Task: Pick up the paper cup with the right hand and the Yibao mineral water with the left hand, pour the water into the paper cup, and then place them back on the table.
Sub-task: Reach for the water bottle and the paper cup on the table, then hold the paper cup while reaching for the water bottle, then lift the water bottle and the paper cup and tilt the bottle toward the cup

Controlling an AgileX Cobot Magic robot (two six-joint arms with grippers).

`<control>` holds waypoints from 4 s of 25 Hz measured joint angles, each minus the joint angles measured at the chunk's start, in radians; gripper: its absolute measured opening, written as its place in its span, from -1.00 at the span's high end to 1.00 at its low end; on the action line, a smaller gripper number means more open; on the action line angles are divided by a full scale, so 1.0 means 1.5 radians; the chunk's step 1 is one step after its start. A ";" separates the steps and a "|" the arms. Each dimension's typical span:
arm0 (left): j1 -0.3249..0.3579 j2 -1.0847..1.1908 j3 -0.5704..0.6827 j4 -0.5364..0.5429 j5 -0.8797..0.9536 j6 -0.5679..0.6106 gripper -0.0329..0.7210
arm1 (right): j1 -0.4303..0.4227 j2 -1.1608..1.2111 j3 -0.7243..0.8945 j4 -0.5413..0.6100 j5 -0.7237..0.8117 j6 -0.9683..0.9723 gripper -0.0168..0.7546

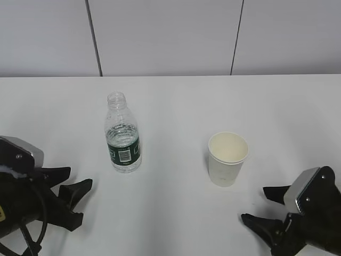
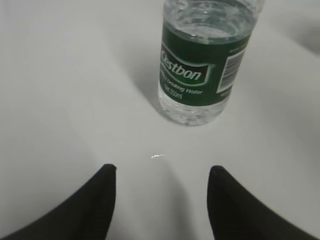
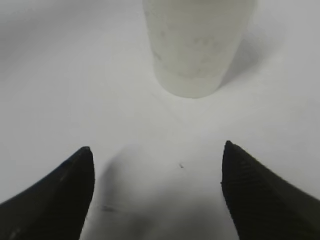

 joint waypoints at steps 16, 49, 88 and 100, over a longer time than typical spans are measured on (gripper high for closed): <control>0.000 0.003 -0.013 0.011 -0.003 0.003 -0.09 | 0.000 0.085 -0.175 -0.078 -0.003 0.120 -0.57; 0.000 0.003 -0.059 0.017 -0.003 0.004 -0.09 | 0.013 0.138 -0.296 -0.170 -0.003 0.154 -0.42; -0.001 0.156 -0.297 0.143 -0.001 -0.079 -0.20 | 0.013 0.138 -0.296 -0.169 -0.003 0.154 -0.40; -0.001 0.156 -0.297 0.143 -0.001 -0.010 0.11 | 0.014 0.138 -0.301 -0.174 -0.003 0.154 -0.40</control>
